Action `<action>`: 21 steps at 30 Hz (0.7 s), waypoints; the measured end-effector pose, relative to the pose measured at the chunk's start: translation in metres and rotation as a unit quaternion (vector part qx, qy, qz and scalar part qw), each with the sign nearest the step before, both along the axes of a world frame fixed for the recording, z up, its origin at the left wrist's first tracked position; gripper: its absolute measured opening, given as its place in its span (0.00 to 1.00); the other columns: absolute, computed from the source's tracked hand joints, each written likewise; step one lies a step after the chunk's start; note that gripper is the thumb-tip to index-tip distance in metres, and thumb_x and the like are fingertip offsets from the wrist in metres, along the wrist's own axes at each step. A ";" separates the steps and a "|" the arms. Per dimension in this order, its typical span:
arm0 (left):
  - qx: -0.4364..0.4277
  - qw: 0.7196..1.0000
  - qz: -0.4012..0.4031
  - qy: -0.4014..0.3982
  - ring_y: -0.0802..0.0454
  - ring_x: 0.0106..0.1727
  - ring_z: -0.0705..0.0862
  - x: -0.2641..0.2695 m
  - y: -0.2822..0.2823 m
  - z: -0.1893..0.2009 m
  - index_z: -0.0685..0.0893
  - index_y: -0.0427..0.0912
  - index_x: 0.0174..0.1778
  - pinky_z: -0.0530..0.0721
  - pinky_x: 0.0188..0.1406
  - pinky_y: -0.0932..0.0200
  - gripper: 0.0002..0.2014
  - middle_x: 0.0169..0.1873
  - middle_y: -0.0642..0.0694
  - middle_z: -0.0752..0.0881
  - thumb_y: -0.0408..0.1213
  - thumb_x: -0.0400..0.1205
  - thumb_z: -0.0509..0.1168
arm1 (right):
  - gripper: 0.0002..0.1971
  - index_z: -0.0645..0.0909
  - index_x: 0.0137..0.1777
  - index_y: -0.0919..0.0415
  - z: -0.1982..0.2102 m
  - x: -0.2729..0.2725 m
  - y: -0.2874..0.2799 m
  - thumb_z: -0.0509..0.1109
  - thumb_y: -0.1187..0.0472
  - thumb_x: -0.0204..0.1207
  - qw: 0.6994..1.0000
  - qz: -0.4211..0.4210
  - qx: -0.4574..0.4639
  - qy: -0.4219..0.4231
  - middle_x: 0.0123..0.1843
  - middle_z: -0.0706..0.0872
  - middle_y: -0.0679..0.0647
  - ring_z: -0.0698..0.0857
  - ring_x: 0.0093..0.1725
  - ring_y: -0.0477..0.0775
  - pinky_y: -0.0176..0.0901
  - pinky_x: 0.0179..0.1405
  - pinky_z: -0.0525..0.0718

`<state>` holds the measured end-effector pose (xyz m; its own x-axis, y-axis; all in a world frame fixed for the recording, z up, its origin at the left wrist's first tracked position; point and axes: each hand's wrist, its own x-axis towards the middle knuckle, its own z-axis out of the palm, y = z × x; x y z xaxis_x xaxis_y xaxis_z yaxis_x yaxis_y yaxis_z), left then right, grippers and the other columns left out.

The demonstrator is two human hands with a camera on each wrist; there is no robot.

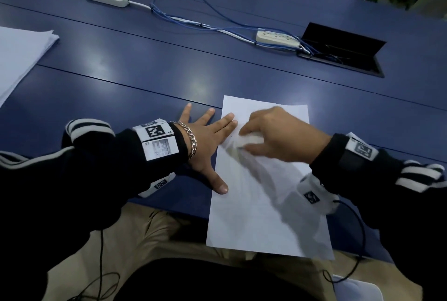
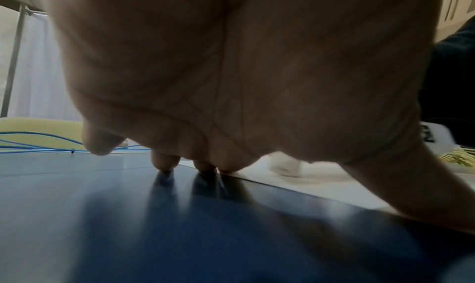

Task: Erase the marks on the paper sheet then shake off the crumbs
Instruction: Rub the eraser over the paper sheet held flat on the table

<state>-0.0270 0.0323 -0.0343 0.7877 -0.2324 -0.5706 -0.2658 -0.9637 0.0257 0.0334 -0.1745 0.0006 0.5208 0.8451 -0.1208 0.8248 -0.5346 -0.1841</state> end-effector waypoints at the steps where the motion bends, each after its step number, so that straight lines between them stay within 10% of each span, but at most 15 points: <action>1: 0.000 1.000 0.000 -0.001 0.40 0.91 0.29 0.000 -0.001 0.000 0.22 0.57 0.87 0.29 0.79 0.14 0.81 0.88 0.62 0.24 0.92 0.50 0.63 | 0.14 0.89 0.51 0.49 0.000 -0.011 -0.001 0.69 0.42 0.76 0.999 0.032 -0.010 0.015 0.43 0.84 0.47 0.82 0.43 0.51 0.46 0.47 0.81; 16: 0.010 1.000 -0.002 -0.001 0.39 0.91 0.30 0.000 -0.003 -0.002 0.21 0.57 0.87 0.30 0.79 0.14 0.82 0.87 0.62 0.24 0.92 0.50 0.63 | 0.16 0.89 0.49 0.52 0.000 -0.026 -0.007 0.66 0.43 0.78 0.996 0.070 -0.031 0.047 0.39 0.83 0.49 0.81 0.40 0.52 0.48 0.45 0.81; 21: 0.019 1.000 0.004 0.013 0.41 0.91 0.29 0.000 -0.003 0.003 0.20 0.58 0.86 0.31 0.80 0.15 0.81 0.87 0.63 0.23 0.92 0.51 0.64 | 0.16 0.89 0.55 0.53 -0.001 0.011 -0.008 0.71 0.44 0.75 0.999 -0.043 0.018 -0.010 0.45 0.86 0.50 0.85 0.47 0.57 0.51 0.50 0.82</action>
<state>-0.0267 0.0289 -0.0317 0.7744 -0.2044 -0.5987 -0.2587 -0.9659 -0.0048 0.0445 -0.1820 -0.0006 0.5932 0.8009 -0.0809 0.7800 -0.5968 -0.1882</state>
